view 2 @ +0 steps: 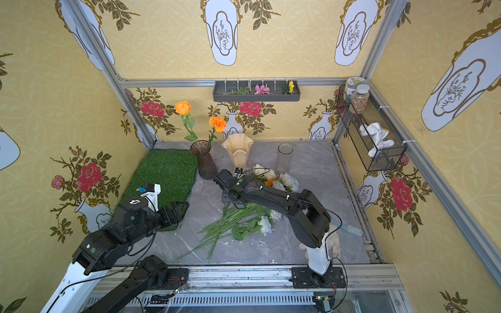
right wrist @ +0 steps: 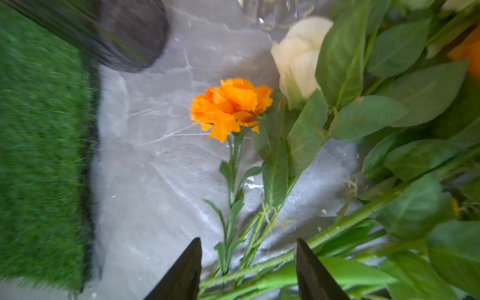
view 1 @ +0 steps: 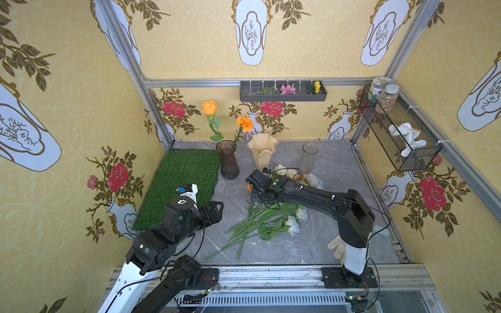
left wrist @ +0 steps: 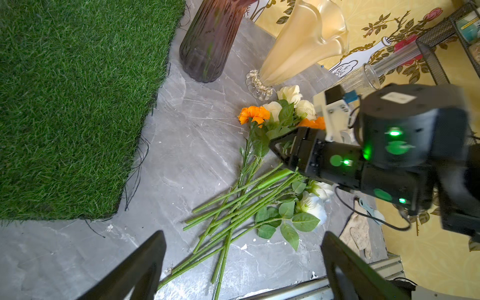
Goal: Arrange the flowers in different vases according to their colors
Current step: Pick up the flower at the center of the board.
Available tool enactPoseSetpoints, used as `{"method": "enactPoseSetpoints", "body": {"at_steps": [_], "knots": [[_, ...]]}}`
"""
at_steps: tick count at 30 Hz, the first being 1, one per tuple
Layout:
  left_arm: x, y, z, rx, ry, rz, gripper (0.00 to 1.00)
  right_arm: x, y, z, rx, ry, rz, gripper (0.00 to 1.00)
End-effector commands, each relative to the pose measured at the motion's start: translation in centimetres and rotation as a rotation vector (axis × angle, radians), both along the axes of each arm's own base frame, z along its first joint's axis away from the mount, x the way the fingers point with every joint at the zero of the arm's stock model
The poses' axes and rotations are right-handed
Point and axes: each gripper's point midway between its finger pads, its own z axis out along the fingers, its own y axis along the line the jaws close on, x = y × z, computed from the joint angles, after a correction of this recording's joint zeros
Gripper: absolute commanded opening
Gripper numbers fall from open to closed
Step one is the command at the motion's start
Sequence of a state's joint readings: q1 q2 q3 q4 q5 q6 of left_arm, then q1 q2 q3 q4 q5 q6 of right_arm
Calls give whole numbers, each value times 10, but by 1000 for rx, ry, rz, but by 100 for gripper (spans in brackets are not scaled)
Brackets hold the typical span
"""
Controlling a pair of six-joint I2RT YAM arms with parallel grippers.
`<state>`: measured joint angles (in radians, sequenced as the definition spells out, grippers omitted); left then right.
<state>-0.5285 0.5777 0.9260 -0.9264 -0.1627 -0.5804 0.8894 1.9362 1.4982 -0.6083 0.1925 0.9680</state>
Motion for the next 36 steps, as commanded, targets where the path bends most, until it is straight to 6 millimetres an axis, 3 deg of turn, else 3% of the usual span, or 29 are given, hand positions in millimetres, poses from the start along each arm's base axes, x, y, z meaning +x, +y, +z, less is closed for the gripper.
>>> {"method": "enactPoseSetpoints", "body": {"at_steps": [1, 9, 19, 23, 30, 36], "knots": [[2, -1, 3, -7, -19, 0, 94, 11, 15, -13, 76, 23, -38, 50], [1, -2, 4, -14, -26, -9, 95, 22, 30, -43, 55, 60, -47, 46], [-1, -3, 9, -30, -46, -20, 95, 18, 32, -75, 2, 92, -93, 37], [-2, -2, 10, -34, -54, -20, 95, 21, 34, -80, 3, 93, -104, 21], [-2, -2, 11, -35, -56, -20, 95, 37, 35, -46, 38, -17, -134, 0], [-1, -2, 9, -30, -48, -17, 95, 55, 41, -2, 101, -150, -136, 0]]}}
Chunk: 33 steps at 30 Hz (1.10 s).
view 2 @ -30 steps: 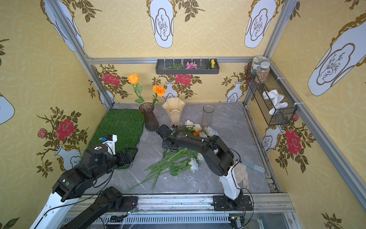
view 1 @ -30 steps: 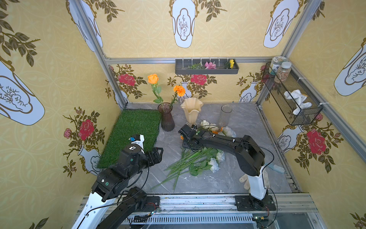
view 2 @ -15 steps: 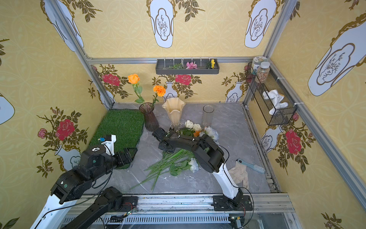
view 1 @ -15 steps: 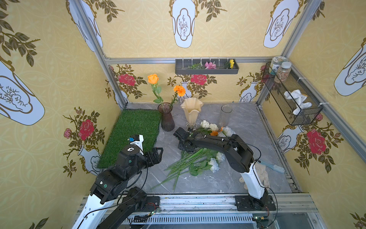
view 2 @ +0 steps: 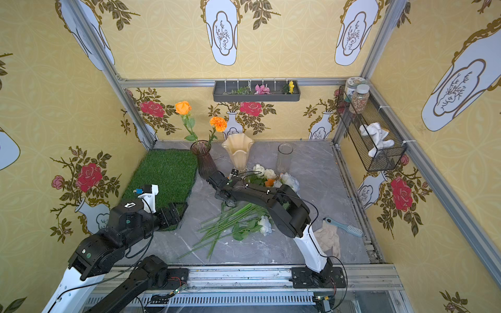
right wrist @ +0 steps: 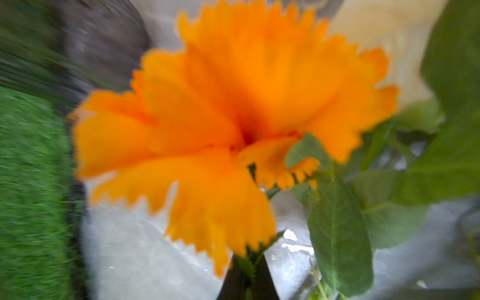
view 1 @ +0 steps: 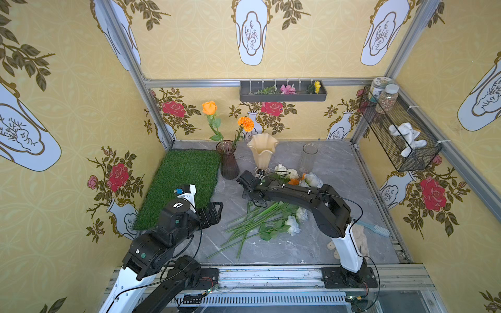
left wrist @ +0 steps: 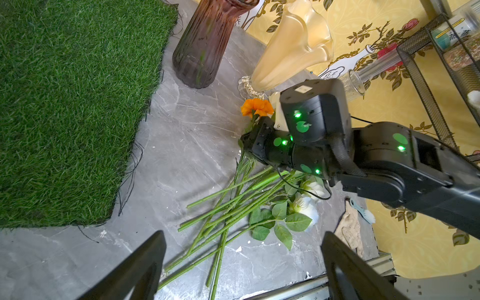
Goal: Arrange the flowers in different vases according to their colors
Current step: Pick up the flower at the center of the board.
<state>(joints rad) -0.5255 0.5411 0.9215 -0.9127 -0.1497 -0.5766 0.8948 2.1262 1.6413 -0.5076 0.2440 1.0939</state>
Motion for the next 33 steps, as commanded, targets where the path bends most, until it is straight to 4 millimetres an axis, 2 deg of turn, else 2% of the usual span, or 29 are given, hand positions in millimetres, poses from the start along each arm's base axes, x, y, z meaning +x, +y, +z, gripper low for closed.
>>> {"method": "enactPoseSetpoints", "body": {"at_steps": [1, 6, 14, 21, 27, 29, 33], "knots": [[3, -2, 1, -3, -12, -7, 95, 19, 5, 34, 40, -137, -10, 0], [3, -3, 1, -1, -6, -9, 95, 33, 10, 90, 65, -336, 4, 0], [3, -2, 0, 2, -8, -3, 95, 36, 12, 179, 82, -621, 58, 0], [3, -1, 1, 2, -12, -1, 95, 13, 18, 260, 89, -886, 144, 0], [1, 2, 4, -3, -26, 8, 95, -24, 57, 331, 98, -1160, 345, 0], [1, 4, 5, -5, -35, 16, 95, -35, 71, 357, 47, -1266, 409, 0], [1, 5, 6, -5, -40, 21, 96, -39, 91, 390, 25, -1367, 493, 0]]}}
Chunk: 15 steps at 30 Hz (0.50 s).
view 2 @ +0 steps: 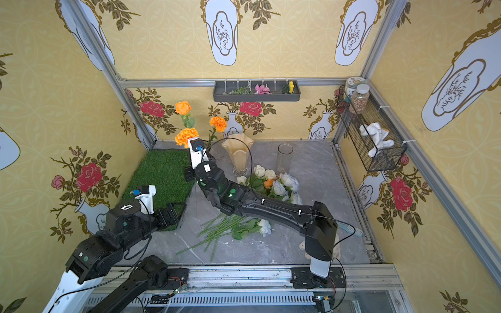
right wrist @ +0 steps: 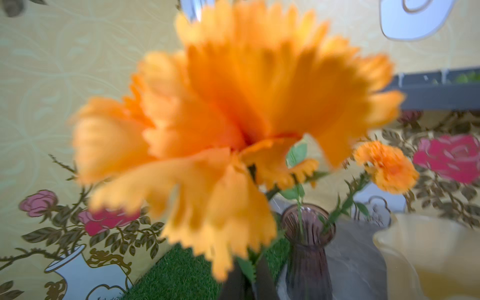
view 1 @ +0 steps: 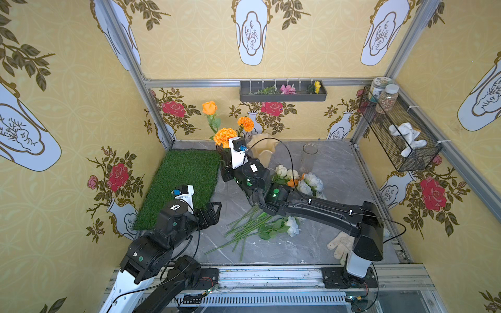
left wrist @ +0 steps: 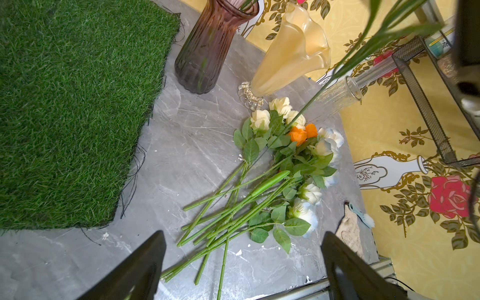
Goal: Arrange the flowers in different vases according to their colors
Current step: Pick up the flower at the center of the board, then insert the flower into the vase.
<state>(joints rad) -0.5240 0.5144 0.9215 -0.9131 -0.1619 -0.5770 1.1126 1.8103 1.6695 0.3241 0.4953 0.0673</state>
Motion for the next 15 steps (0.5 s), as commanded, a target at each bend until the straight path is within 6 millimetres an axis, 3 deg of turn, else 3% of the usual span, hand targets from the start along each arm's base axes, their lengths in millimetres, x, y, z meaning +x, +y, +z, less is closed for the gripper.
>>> {"method": "enactPoseSetpoints", "body": {"at_steps": [1, 15], "knots": [[3, 1, 1, 2, -12, 8, 96, 0, 7, 45, -28, -193, 22, 0], [5, -3, -3, 6, 9, -5, 96, 58, -12, 120, 136, -409, -59, 0]]}}
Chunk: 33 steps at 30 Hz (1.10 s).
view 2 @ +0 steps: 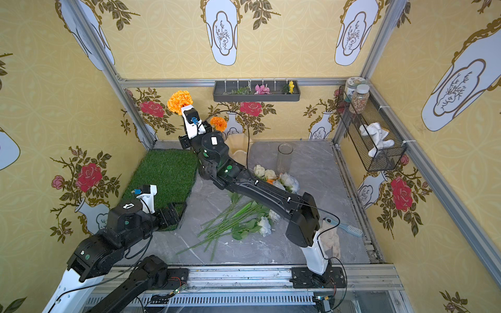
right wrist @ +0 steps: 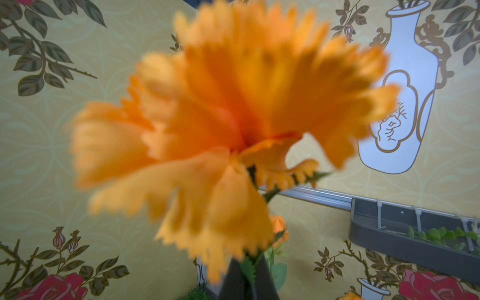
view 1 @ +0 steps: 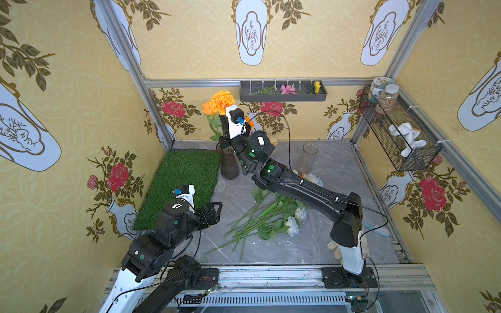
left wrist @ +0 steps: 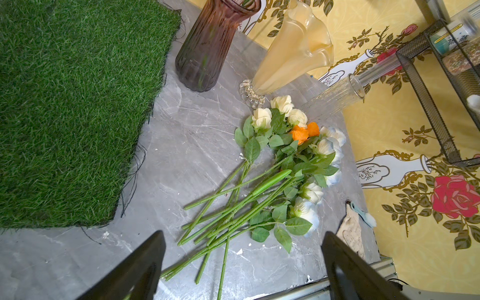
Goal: Arrange the flowers in different vases according to their colors
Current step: Insert the flower into the vase.
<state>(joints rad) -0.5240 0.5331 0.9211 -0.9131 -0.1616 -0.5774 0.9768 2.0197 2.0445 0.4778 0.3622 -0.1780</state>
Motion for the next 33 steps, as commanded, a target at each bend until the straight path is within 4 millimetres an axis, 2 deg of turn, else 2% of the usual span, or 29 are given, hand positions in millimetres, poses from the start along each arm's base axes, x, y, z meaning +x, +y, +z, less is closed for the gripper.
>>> {"method": "enactPoseSetpoints", "body": {"at_steps": [1, 5, 7, 11, 13, 20, 30, 32, 33], "knots": [[3, -2, 0, 0, -6, -6, 96, -2, -7, 30, 89, -106, 8, 0], [3, -3, -2, 3, 3, -8, 96, 4, -10, 40, 135, -190, -20, 0], [3, -3, -2, 4, 8, -8, 96, 1, -16, 53, 175, -244, -32, 0], [4, -4, -3, 7, 12, -8, 96, 15, -18, 50, 175, -270, -56, 0], [5, -5, -5, 10, 22, -10, 96, 28, -19, 41, 172, -252, -60, 0], [7, -7, -9, 18, 40, -18, 96, 63, -7, -4, 71, -212, -97, 0], [11, -8, -11, 20, 54, -15, 96, 113, 37, -113, -136, -35, -84, 0], [11, -8, -11, 19, 53, -14, 96, 119, 44, -132, -162, 0, -82, 7], [11, -7, -11, 19, 54, -12, 96, 122, 47, -141, -175, 18, -78, 17]]}}
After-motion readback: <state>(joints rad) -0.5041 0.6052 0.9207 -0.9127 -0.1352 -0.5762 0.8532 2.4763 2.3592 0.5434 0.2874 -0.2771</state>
